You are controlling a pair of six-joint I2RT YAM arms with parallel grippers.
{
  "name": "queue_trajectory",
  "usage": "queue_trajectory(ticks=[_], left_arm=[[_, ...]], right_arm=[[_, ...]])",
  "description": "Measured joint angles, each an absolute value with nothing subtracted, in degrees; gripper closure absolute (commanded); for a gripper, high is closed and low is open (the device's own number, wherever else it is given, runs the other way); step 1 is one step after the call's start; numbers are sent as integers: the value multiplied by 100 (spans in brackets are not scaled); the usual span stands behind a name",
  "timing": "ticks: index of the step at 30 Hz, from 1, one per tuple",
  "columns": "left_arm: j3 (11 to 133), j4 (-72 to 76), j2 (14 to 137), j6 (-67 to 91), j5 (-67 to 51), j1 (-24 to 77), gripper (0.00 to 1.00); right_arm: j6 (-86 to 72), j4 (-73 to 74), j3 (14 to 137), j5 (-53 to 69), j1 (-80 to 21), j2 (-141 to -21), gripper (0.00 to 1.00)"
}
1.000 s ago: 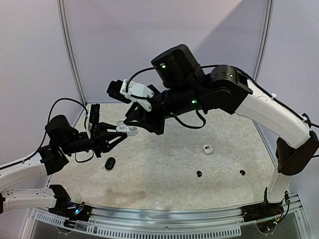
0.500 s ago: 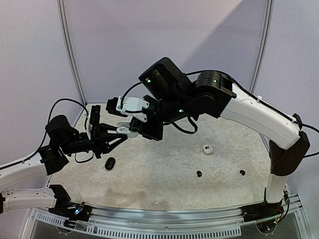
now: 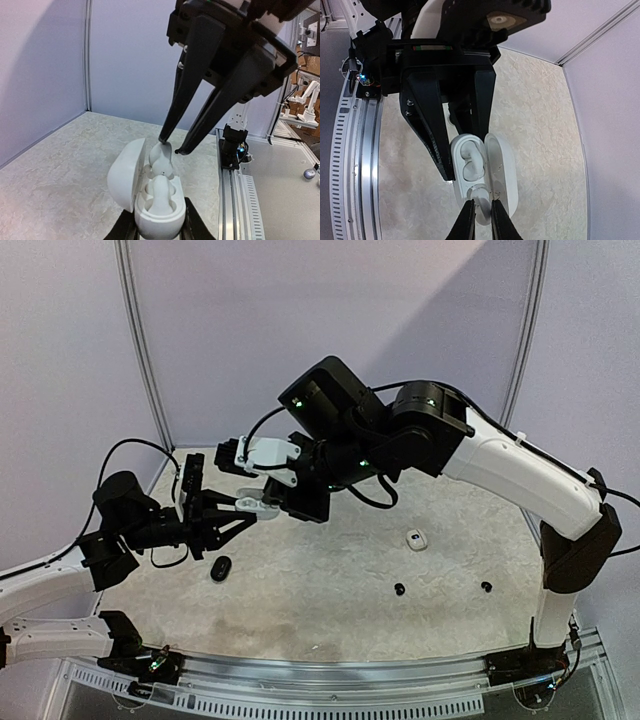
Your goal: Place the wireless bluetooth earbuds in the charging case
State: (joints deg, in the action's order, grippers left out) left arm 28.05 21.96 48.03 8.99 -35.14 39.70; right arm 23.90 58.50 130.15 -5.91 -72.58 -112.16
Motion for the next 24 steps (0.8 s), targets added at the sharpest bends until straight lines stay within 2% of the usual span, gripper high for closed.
queue_trajectory(ticks=[13,24], left_arm=[[2805,2176,4803,854,-3535,3970,100],[2805,2211,4803,840,-3538,3970,100]], right_arm=[[2486,5784,13117,-526,-7260,-11410,88],[2482,5719,13174,-392,-7260,-11445,83]])
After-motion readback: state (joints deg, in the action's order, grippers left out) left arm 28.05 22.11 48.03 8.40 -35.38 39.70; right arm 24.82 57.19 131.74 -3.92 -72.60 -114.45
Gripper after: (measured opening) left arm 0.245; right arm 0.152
